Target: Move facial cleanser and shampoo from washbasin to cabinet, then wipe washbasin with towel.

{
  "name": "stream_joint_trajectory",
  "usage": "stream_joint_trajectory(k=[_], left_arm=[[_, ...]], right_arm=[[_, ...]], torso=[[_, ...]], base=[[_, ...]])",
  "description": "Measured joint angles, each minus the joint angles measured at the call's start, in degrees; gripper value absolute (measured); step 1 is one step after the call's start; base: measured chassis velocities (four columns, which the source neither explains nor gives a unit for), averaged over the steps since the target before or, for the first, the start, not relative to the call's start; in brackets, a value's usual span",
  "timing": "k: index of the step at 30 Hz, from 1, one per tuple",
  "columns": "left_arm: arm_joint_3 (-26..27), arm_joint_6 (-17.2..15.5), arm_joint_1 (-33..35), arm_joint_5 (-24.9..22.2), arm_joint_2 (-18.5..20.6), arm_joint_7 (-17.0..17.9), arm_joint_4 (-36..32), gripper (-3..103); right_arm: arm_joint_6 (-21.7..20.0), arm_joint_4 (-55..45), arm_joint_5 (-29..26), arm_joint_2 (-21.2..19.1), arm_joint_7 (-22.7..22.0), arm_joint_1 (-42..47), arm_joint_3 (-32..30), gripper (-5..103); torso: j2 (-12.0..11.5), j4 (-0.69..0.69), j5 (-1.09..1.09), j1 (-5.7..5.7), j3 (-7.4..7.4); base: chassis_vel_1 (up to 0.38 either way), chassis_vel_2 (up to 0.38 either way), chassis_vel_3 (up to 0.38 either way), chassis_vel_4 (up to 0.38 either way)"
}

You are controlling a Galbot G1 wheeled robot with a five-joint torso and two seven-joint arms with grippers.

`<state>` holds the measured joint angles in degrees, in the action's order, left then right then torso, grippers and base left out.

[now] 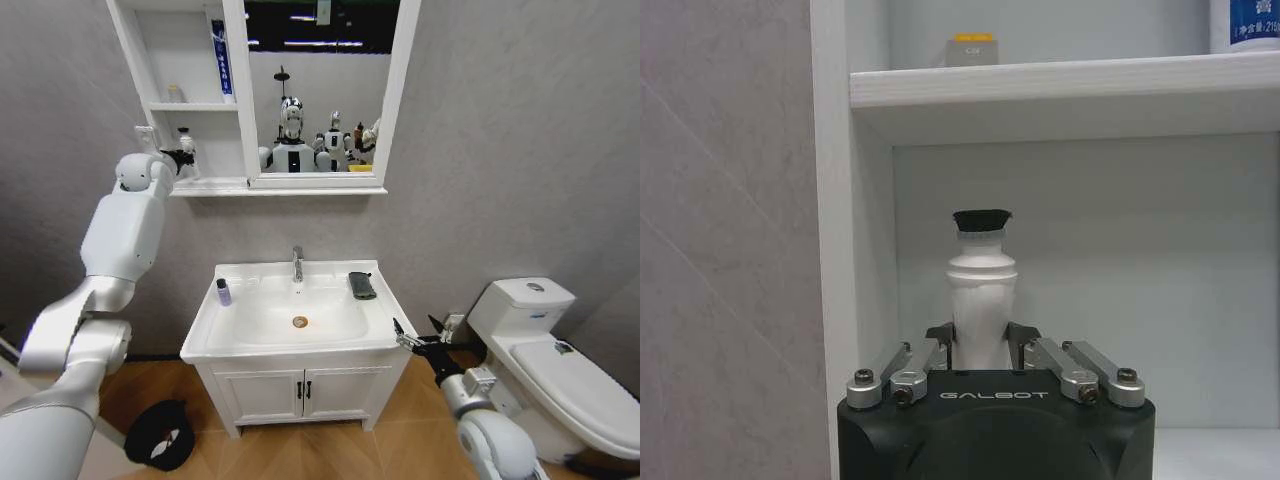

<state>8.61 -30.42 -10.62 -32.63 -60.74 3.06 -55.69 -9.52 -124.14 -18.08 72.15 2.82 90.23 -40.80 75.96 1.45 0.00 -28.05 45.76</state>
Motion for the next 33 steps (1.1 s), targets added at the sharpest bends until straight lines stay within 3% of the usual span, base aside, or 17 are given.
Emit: stream_joint_trajectory(k=[5,8,14,15,17,19,25,29,33], left_arm=[[0.1,-0.1,0.1,0.0,0.0,0.0,0.0,25],[0.2,-0.3,0.1,-0.1,0.0,0.0,0.0,34],[0.1,-0.2,0.0,0.3,0.1,-0.3,0.0,61],[0.1,-0.2,0.0,0.3,0.1,-0.3,0.0,61],[0.2,-0.2,0.0,0.4,0.1,-0.3,0.0,73],[0.2,-0.2,0.0,0.4,0.2,-0.3,0.0,73],[0.7,-1.2,0.8,-0.9,1.3,0.0,-3.3,97],[0.9,-2.1,2.0,-2.2,2.5,0.4,-6.3,99],[1.9,-4.0,5.5,-5.9,5.4,2.3,-13.5,100]], right_arm=[[-0.1,-0.1,0.3,0.2,0.0,0.0,0.1,100],[-0.2,-0.1,0.6,0.2,0.0,0.1,0.1,100],[-0.3,-0.4,0.9,0.4,0.0,0.2,0.0,100],[-0.3,-0.4,0.9,0.4,0.0,0.2,0.0,100],[-0.3,-0.6,0.9,0.4,0.0,0.3,0.0,100],[-0.3,-0.6,1.0,0.4,0.0,0.3,0.0,100],[-0.3,-0.8,1.2,0.6,0.0,0.5,0.1,100],[-0.3,-0.8,1.2,0.7,0.0,0.5,0.2,100],[-0.4,-0.9,1.3,0.7,-0.1,0.5,0.3,100]], torso=[[0.0,0.01,0.00,0.00,0.00],[0.0,0.01,0.00,0.00,0.00],[0.0,0.01,0.00,0.00,0.00],[0.0,0.01,0.00,0.00,0.00],[0.0,0.01,0.00,0.00,0.00],[0.0,0.01,0.00,0.00,0.00],[0.0,0.02,0.01,0.00,0.00],[0.0,0.01,0.00,0.00,0.00],[0.0,0.02,0.00,0.00,0.00]], base=[[0.000,0.000,0.000,0.000],[0.000,0.000,0.000,0.000],[0.000,0.000,0.000,0.000],[0.000,0.000,0.000,0.000],[0.000,0.000,0.000,0.000],[0.000,0.000,0.000,0.000],[0.000,0.000,0.000,0.000],[0.000,0.000,0.000,0.000],[0.000,0.000,0.000,0.000]])
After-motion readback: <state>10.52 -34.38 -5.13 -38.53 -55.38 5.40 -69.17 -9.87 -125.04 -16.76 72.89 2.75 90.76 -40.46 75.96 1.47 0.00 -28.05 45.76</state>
